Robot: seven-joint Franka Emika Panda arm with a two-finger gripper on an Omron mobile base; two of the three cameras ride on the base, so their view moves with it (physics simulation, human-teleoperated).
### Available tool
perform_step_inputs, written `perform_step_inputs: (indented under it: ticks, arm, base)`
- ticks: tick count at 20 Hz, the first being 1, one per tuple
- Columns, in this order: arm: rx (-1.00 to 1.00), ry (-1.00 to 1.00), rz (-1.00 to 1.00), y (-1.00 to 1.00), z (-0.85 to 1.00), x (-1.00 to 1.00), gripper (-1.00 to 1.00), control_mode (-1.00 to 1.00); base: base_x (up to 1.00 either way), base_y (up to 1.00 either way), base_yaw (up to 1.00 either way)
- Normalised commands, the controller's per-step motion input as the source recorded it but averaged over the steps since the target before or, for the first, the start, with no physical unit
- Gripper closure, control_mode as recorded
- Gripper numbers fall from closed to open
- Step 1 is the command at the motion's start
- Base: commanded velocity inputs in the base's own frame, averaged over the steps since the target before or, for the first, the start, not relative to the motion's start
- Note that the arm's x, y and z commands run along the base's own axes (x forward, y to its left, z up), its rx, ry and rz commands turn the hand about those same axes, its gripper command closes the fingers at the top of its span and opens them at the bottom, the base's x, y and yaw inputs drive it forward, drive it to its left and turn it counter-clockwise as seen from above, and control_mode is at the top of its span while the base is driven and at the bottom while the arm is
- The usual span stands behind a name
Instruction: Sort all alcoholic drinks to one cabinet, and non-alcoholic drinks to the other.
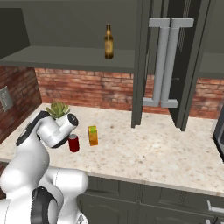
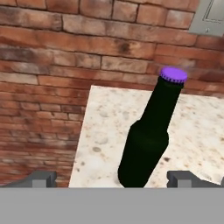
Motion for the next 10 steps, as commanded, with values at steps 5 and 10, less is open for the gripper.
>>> perform_step_inputs:
  ticks: [5,10]
  arm:
    - [0.00,0.00,0.00,0.03,-0.13,0.00,-1.00,-1.00]
    - [0.00,0.00,0.00,0.09,-0.12,0.02,-1.00,-1.00]
  base:
    - [0.00,0.00,0.00]
    - [0.00,0.00,0.00]
